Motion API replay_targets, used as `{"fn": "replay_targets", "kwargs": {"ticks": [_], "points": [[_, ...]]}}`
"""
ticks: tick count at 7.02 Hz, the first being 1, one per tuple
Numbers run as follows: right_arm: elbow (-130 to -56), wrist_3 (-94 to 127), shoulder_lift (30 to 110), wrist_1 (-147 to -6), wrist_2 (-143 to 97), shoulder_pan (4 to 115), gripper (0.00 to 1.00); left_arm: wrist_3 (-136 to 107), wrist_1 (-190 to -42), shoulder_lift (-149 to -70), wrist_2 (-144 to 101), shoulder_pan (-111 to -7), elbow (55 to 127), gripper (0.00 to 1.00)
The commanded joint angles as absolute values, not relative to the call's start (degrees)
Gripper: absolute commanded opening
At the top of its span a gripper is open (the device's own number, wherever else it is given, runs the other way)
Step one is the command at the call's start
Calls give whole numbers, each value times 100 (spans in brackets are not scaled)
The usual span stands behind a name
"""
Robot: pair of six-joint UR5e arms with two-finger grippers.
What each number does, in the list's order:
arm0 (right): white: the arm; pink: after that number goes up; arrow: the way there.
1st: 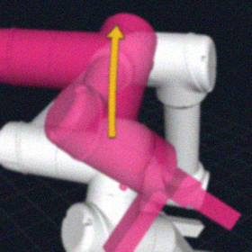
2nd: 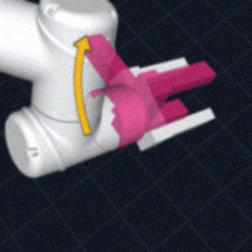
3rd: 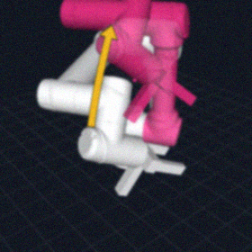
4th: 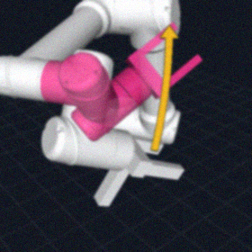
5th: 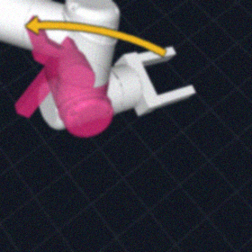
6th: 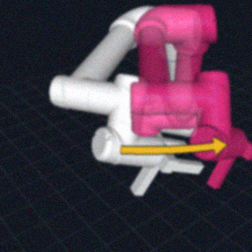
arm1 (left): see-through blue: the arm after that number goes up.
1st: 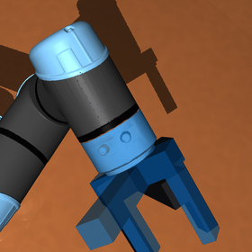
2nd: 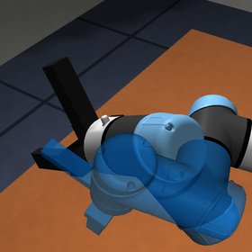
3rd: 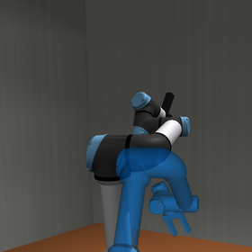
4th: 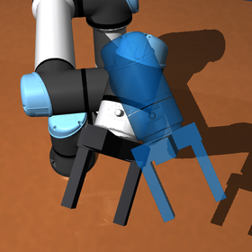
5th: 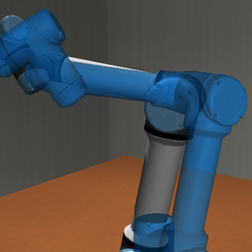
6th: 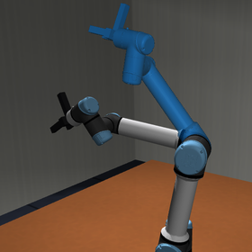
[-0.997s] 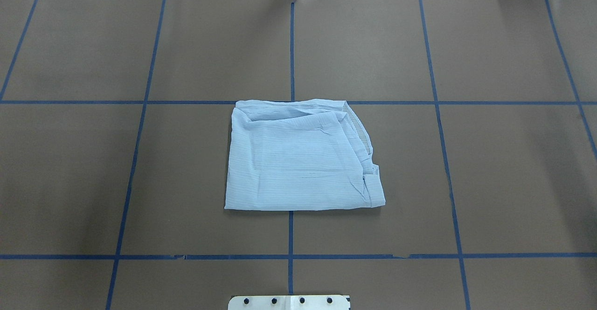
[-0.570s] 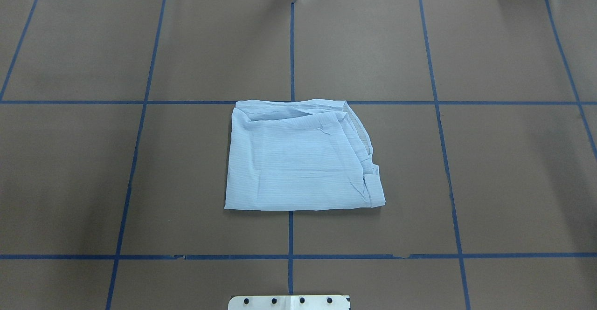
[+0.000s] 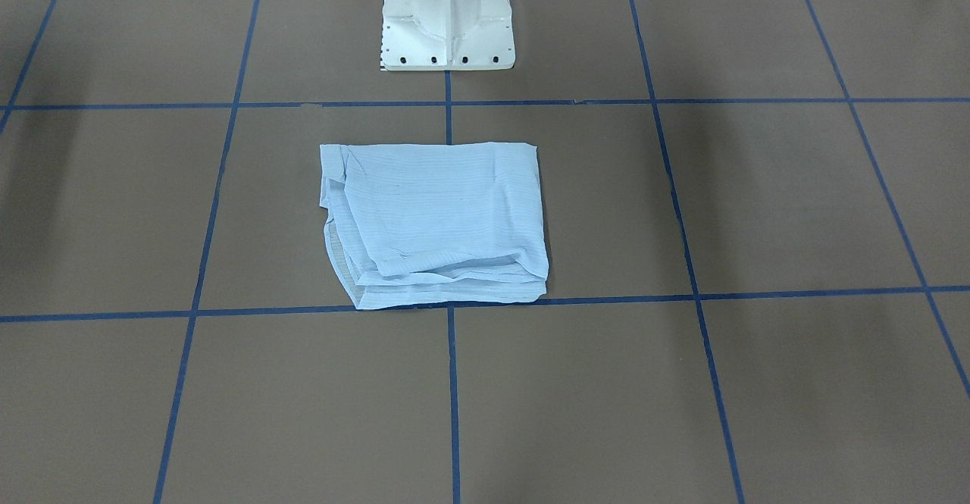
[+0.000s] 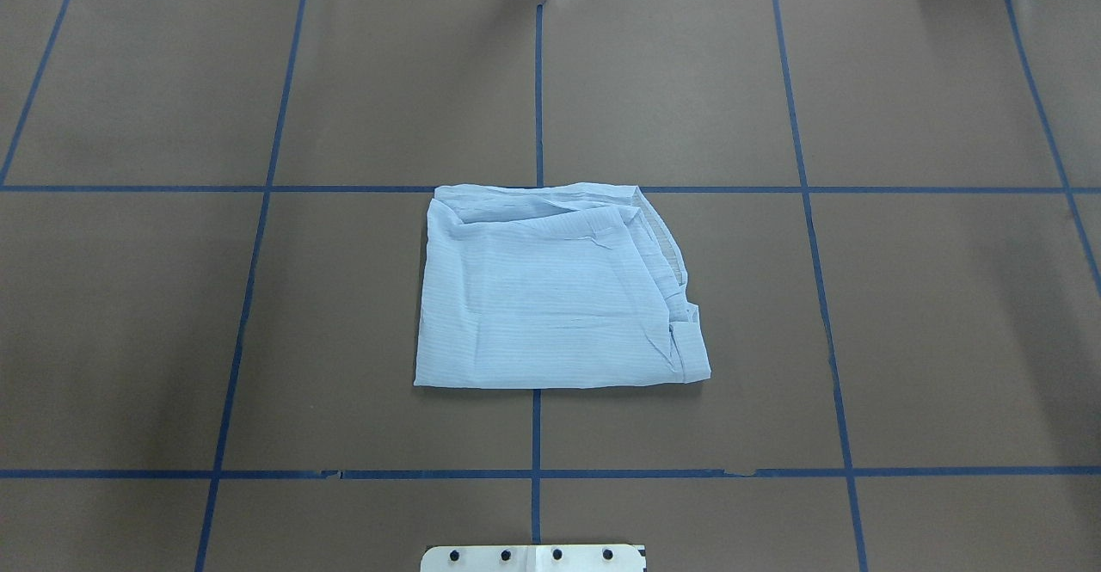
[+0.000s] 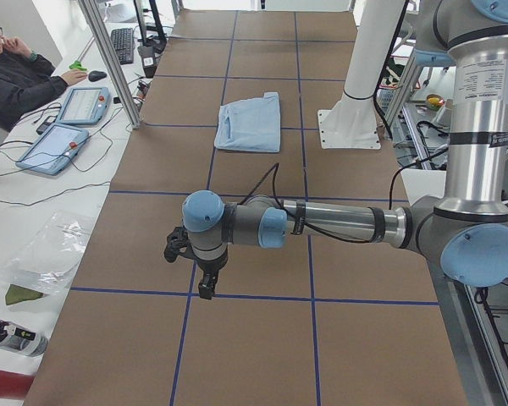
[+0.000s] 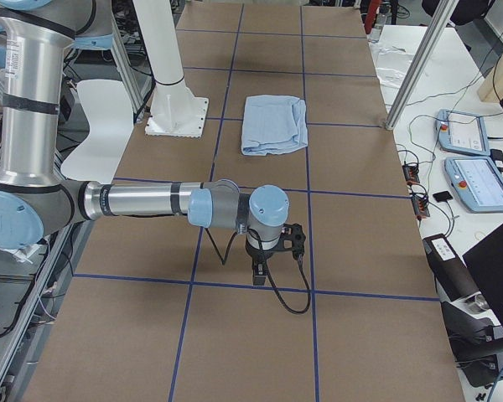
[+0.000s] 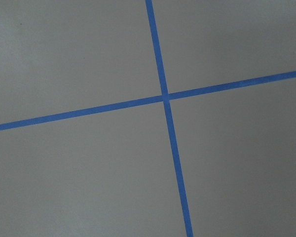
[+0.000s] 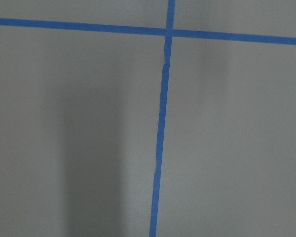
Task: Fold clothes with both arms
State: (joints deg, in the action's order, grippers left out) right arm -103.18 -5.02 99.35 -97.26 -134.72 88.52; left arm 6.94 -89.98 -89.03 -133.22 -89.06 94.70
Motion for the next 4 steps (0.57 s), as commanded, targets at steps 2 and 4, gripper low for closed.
{"fn": "replay_targets", "kwargs": {"ticks": [2, 4], "points": [[-10266, -440, 9949, -9686, -13465, 8851, 100, 694, -9000, -8903, -13333, -8903, 9422, 100], [-10248, -413, 9967, -9677, -13474, 8851, 100, 686, -8974, -8886, -13342, -8903, 9405, 100]]}}
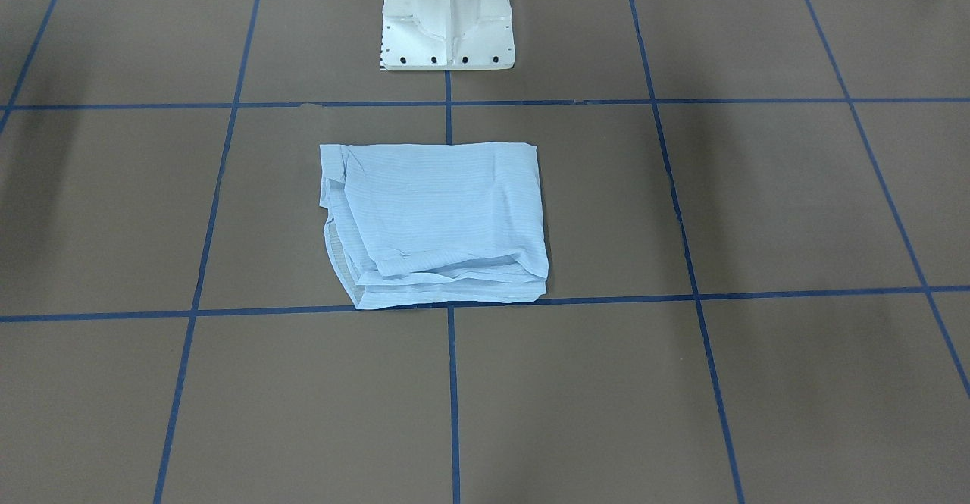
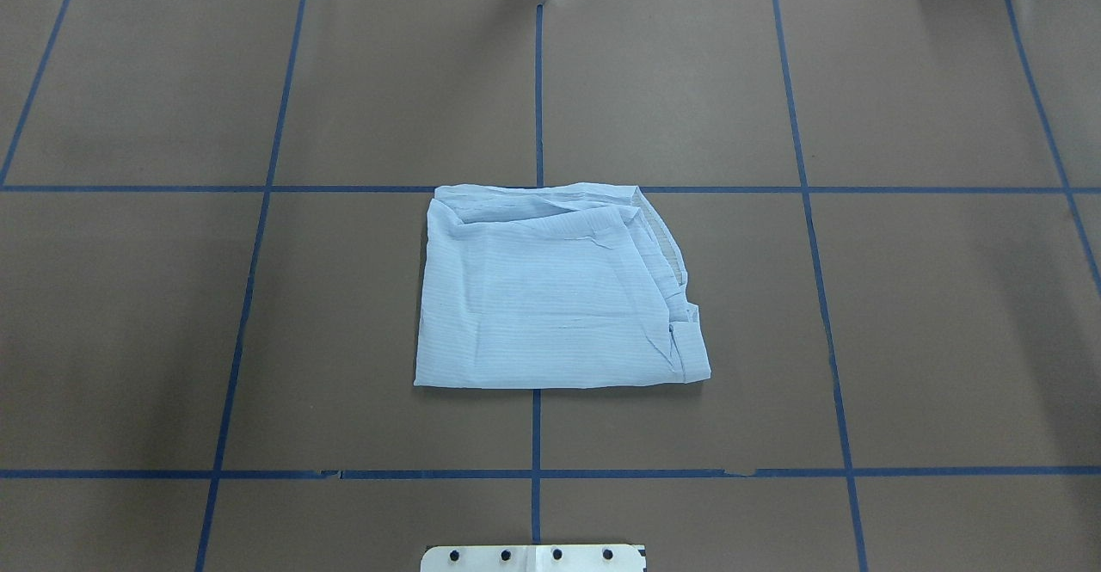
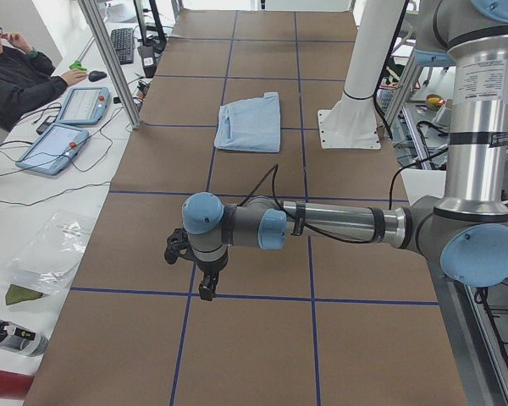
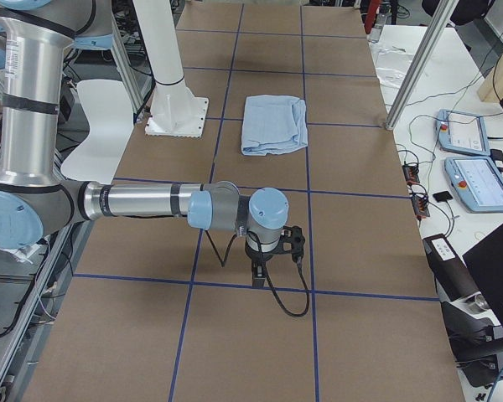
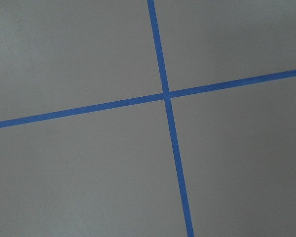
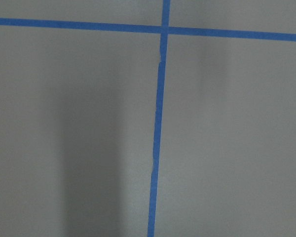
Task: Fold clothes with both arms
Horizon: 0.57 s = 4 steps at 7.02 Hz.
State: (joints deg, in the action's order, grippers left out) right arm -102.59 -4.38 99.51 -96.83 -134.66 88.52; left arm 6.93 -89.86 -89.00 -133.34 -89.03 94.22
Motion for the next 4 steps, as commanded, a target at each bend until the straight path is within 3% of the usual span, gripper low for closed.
{"fn": "replay_targets", "kwargs": {"ticks": [1, 4], "points": [[-10213, -413, 9967, -9677, -13482, 8851, 100, 686, -8974, -8781, -13551, -8903, 9439, 100], [-10213, -378, 9958, -9677, -13491, 8851, 100, 633, -8982, -8622, -13781, -8903, 9483, 100]]}}
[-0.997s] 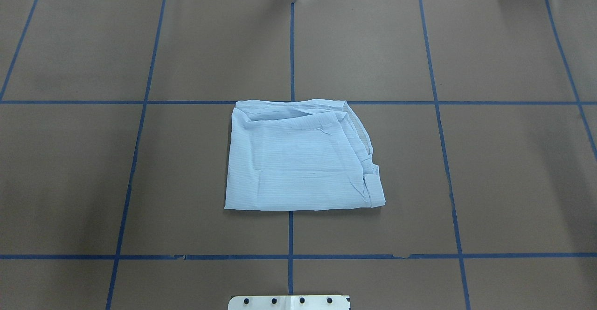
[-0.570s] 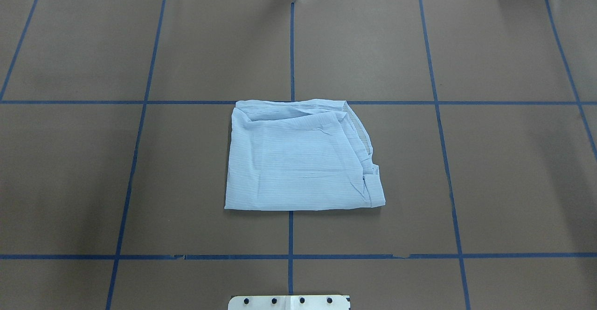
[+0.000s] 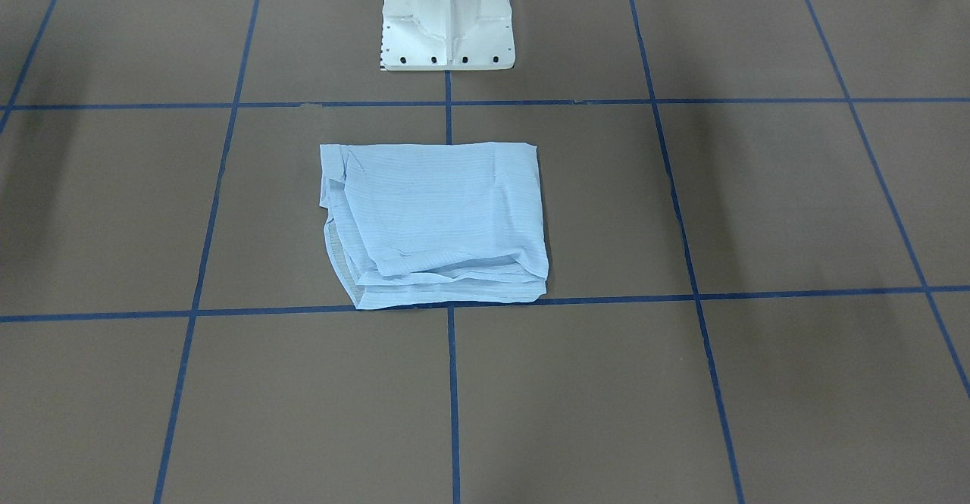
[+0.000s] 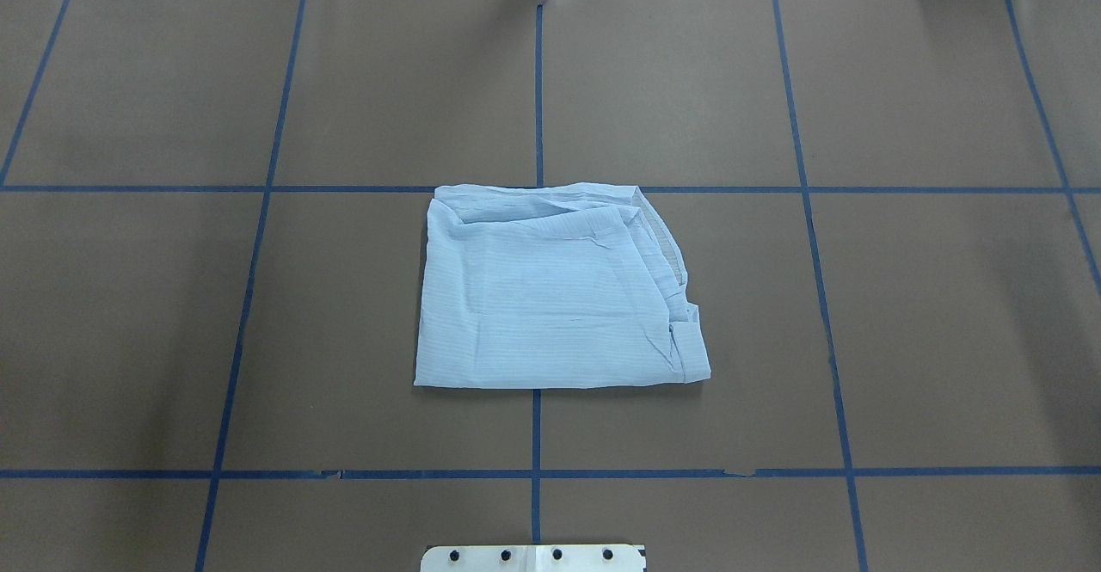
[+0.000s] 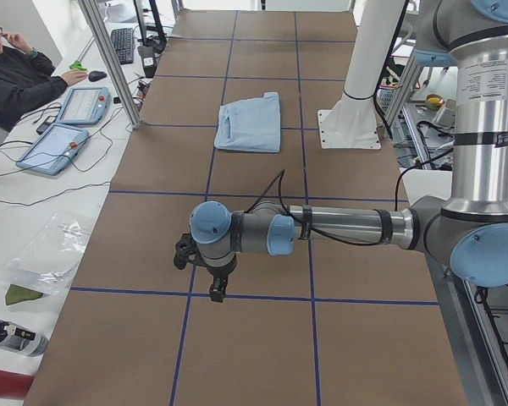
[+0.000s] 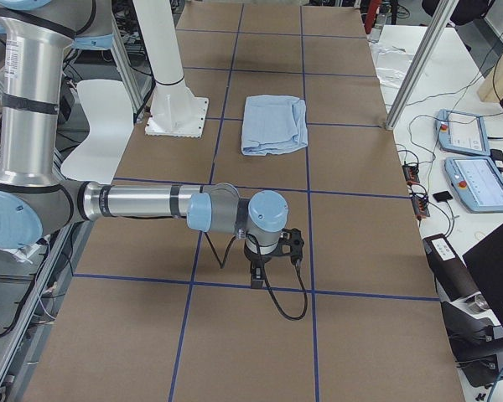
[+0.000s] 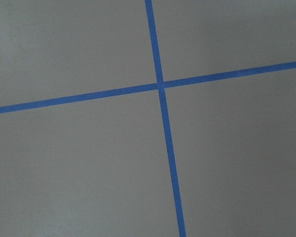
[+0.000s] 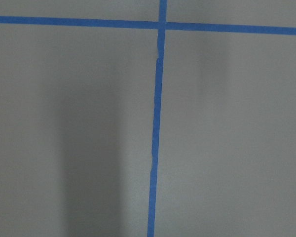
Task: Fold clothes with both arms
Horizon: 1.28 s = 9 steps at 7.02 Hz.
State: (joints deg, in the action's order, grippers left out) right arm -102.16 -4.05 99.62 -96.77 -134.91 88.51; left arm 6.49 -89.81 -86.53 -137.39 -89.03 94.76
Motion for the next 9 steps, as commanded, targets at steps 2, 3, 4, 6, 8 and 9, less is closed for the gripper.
{"fn": "replay_targets", "kwargs": {"ticks": [2, 3, 4, 6, 8, 9], "points": [[-10222, 122, 9932, -9659, -13491, 8851, 100, 589, -8991, -8631, -13781, -8903, 9492, 100], [-10222, 123, 9932, -9659, -13491, 8851, 100, 571, -8991, -8640, -13781, -8903, 9501, 100], [-10222, 123, 9923, -9650, -13483, 8851, 100, 571, -8991, -8640, -13781, -8903, 9501, 100], [-10213, 132, 9931, -9459, -13465, 8851, 100, 571, -8991, -8640, -13781, -8903, 9492, 100], [-10169, 149, 9949, -9325, -13465, 8851, 100, 571, -9000, -8640, -13781, -8903, 9492, 100], [-10169, 149, 9949, -9325, -13465, 8851, 100, 571, -9000, -8657, -13773, -8903, 9492, 100]]}}
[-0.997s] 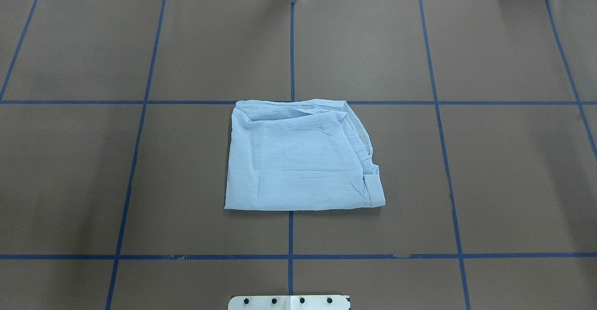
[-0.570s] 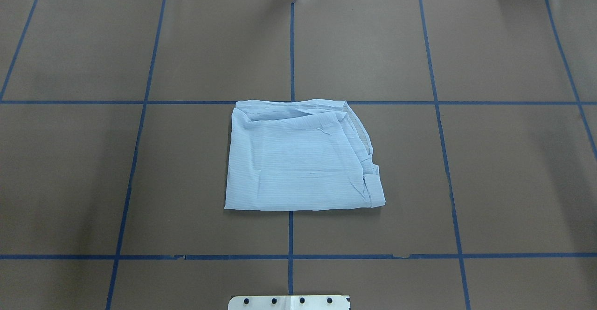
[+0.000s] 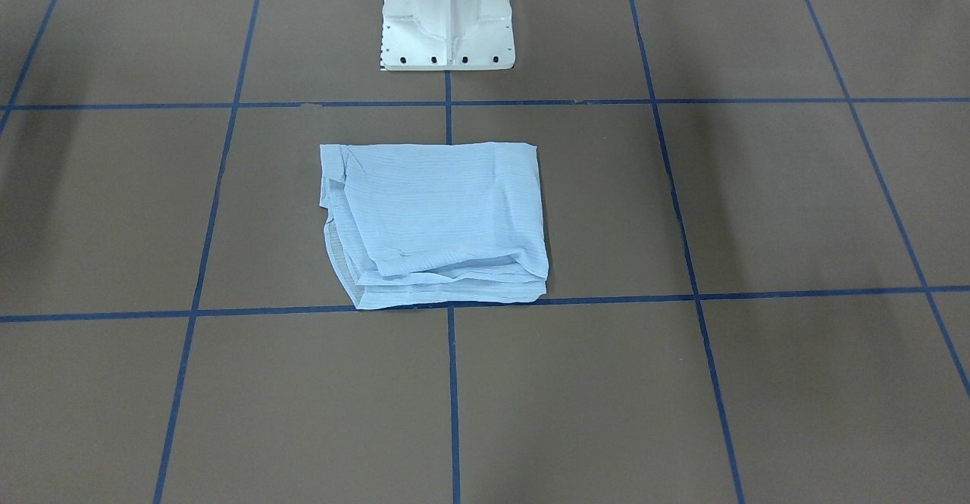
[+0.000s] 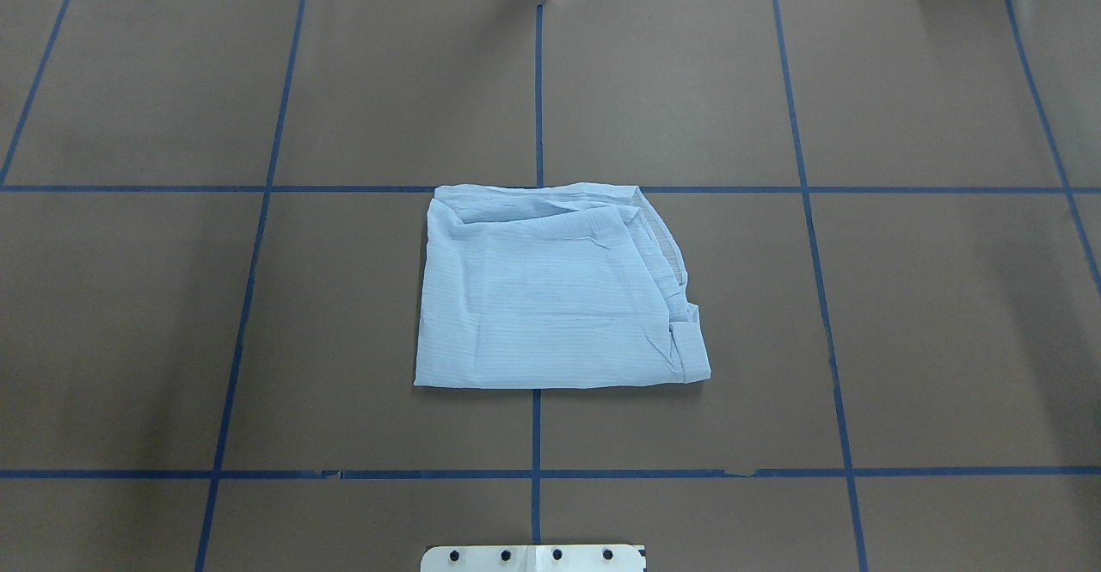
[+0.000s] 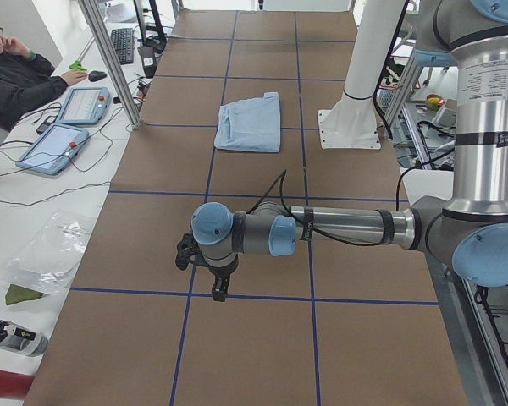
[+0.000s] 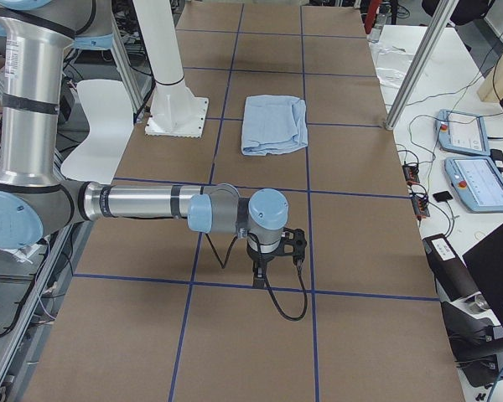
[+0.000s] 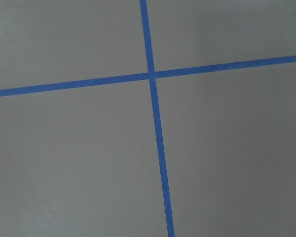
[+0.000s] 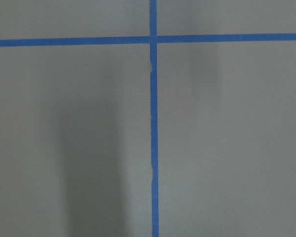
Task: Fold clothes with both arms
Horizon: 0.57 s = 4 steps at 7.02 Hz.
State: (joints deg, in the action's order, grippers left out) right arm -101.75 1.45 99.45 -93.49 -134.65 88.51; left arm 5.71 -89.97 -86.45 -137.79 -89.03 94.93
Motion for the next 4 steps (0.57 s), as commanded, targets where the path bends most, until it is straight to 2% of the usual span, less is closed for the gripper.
{"fn": "replay_targets", "kwargs": {"ticks": [1, 4], "points": [[-10160, 149, 9941, -9325, -13465, 8851, 100, 571, -9000, -8666, -13764, -8903, 9492, 100], [-10134, 149, 9932, -9316, -13465, 8851, 100, 571, -9000, -8675, -13746, -8903, 9492, 100]]}}
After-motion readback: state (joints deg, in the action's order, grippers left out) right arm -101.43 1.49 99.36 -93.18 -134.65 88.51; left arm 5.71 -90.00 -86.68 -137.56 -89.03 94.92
